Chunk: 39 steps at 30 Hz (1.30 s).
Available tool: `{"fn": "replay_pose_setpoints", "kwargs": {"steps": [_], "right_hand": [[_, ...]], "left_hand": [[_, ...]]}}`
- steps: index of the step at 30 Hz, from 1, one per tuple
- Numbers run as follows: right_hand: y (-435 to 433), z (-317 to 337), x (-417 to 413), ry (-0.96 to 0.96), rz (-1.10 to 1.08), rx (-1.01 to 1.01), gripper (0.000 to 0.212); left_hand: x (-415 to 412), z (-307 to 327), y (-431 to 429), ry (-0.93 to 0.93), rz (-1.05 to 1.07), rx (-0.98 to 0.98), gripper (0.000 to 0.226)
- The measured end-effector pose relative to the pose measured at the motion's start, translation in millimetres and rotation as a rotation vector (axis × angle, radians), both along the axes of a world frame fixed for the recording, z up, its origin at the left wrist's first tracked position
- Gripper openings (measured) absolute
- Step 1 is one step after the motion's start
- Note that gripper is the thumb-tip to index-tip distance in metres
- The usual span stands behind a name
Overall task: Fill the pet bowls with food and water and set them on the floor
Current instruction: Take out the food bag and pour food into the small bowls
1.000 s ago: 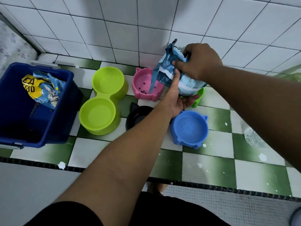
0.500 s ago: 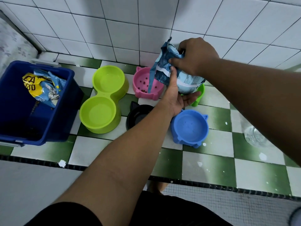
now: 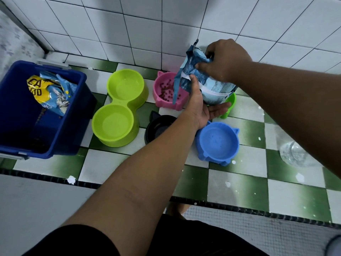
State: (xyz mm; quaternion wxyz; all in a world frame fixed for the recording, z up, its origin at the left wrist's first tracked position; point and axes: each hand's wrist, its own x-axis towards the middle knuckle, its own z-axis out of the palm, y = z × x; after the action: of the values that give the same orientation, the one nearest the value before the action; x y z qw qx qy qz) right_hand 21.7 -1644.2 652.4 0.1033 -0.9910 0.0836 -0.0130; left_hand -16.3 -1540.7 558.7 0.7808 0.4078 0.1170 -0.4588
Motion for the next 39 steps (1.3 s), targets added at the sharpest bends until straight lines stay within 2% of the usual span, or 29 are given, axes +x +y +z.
{"fn": "replay_pose_setpoints", "kwargs": {"steps": [13, 39], "right_hand": [[-1.3, -1.7, -2.4, 0.013, 0.014, 0.002, 0.040], [3.0, 1.3, -7.8, 0.039, 0.025, -0.025, 0.038]], "left_hand": [[0.5, -2.4, -1.8, 0.008, -0.011, 0.000, 0.104], [-7.1, -5.9, 0.5, 0.056, -0.020, -0.027, 0.108]]}}
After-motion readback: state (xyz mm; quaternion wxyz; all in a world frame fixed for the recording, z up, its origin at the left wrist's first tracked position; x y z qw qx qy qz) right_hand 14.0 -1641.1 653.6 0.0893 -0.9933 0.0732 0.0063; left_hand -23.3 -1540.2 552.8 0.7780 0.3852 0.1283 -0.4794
